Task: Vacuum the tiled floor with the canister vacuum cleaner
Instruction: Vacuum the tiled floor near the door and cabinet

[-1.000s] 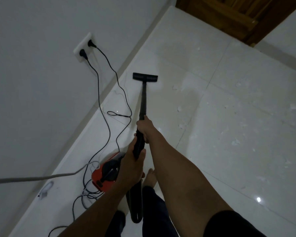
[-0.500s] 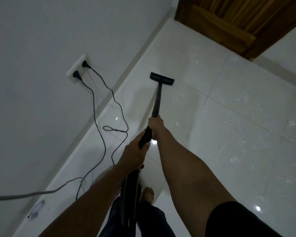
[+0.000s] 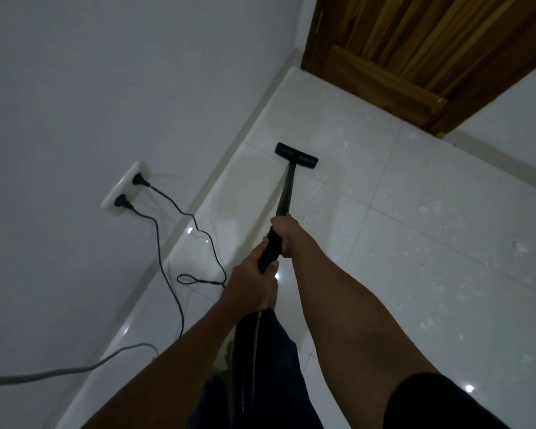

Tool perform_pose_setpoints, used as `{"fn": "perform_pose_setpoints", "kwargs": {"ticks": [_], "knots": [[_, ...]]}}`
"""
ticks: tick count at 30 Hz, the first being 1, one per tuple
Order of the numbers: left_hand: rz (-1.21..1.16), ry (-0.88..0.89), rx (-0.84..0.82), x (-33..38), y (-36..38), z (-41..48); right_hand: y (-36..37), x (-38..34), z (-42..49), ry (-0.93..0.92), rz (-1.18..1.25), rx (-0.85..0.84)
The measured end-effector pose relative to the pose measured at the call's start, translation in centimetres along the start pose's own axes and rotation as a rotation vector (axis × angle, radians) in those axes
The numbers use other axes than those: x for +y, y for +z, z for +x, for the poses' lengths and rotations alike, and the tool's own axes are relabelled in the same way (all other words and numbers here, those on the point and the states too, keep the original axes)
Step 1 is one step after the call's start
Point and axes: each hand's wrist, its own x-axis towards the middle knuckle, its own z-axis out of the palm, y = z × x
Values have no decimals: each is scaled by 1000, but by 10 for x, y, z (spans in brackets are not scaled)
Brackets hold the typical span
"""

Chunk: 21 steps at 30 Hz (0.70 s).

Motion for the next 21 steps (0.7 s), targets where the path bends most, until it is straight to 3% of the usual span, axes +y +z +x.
{"fn": "perform_pose_setpoints", "kwargs": {"ticks": [10,21], "knots": [[112,53,-81,45,-38,127,3,-103,70,-7,179,68],[101,-10,-128,86,-14,227,-30,-181,139,-17,204,103]]}}
